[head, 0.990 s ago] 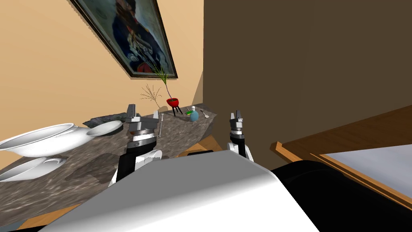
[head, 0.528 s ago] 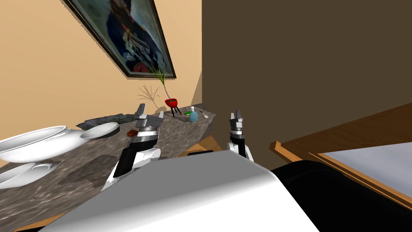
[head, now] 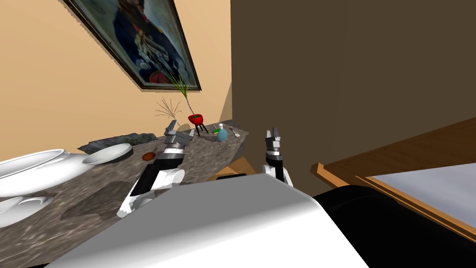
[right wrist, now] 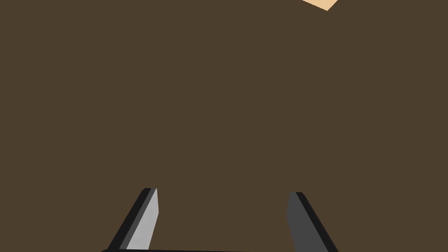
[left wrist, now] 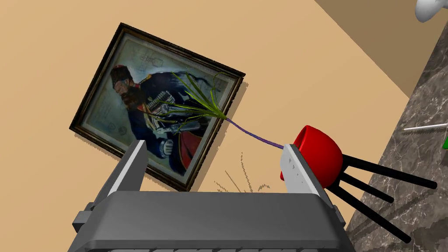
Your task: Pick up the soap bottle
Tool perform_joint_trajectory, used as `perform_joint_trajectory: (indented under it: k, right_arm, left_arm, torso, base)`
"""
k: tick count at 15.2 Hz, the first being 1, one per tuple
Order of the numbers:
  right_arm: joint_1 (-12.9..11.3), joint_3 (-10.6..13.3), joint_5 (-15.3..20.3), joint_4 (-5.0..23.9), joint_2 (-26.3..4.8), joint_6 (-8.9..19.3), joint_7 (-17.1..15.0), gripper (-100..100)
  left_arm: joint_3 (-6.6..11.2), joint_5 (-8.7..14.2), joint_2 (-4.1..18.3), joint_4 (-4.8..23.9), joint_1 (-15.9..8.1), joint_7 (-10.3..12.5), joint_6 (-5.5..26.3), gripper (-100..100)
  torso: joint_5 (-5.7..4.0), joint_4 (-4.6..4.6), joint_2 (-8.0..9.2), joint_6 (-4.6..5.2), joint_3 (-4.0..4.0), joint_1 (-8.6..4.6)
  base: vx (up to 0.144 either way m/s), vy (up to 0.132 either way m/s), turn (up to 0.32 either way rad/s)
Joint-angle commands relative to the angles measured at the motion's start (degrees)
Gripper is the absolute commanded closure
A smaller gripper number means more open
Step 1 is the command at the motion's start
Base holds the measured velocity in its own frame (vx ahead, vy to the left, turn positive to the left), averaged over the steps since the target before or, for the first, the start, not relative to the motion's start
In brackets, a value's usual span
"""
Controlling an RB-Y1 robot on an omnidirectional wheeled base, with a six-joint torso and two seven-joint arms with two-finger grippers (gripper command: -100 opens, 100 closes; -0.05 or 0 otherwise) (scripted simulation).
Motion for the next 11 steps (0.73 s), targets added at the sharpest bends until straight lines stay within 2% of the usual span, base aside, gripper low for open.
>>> perform_joint_trajectory:
  k: [1, 2, 3, 5, 6, 8, 9, 11]
  right_arm:
    - [0.0, 0.0, 0.0, 0.0, 0.0, 0.0, 0.0, 0]
    - [0.0, 0.0, 0.0, 0.0, 0.0, 0.0, 0.0, 0]
    - [0.0, 0.0, 0.0, 0.0, 0.0, 0.0, 0.0, 0]
    - [0.0, 0.0, 0.0, 0.0, 0.0, 0.0, 0.0, 0]
    - [0.0, 0.0, 0.0, 0.0, 0.0, 0.0, 0.0, 0]
    - [0.0, 0.0, 0.0, 0.0, 0.0, 0.0, 0.0, 0]
    - [0.0, 0.0, 0.0, 0.0, 0.0, 0.0, 0.0, 0]
    - [0.0, 0.0, 0.0, 0.0, 0.0, 0.0, 0.0, 0]
  left_arm:
    - [0.03, 0.8, 0.9, 0.1, -1.0, 1.4, 2.9, -100]
    - [0.03, 0.8, 0.9, 0.1, -1.0, 1.4, 3.6, -100]
    - [0.06, 2.0, 2.2, 0.4, -2.3, 3.3, 5.1, -100]
    - [0.06, 2.0, 2.2, 0.4, -2.3, 3.3, 7.1, -100]
    - [0.09, 3.2, 3.5, 0.7, -3.7, 5.3, 8.6, -100]
    - [0.09, 3.2, 3.5, 0.7, -3.7, 5.3, 10.8, -100]
    - [0.12, 4.5, 4.8, 1.0, -5.1, 7.4, 12.3, -100]
    - [0.12, 4.5, 4.8, 1.0, -5.1, 7.4, 14.6, -100]
  torso:
    - [0.0, 0.0, 0.0, 0.0, 0.0, 0.0]
    - [0.0, 0.0, -0.01, 0.0, 0.0, 0.0]
    - [0.0, 0.0, 0.0, -0.01, 0.0, 0.0]
    - [0.0, -0.01, -0.02, -0.01, -0.01, -0.02]
    - [0.0, 0.0, -0.01, -0.01, -0.01, -0.01]
    - [0.0, -0.01, -0.03, 0.0, -0.02, -0.01]
    - [0.0, -0.01, -0.02, -0.01, -0.01, -0.01]
    - [0.0, -0.01, -0.03, 0.0, -0.02, -0.02]
  base:
    - [0.019, -0.005, -0.05]
    - [0.016, -0.004, -0.024]
    - [0.023, -0.009, -0.049]
    - [0.021, -0.006, -0.033]
    - [0.022, -0.005, -0.044]
    - [0.024, -0.005, -0.04]
    - [0.021, -0.006, -0.052]
    - [0.022, -0.005, -0.036]
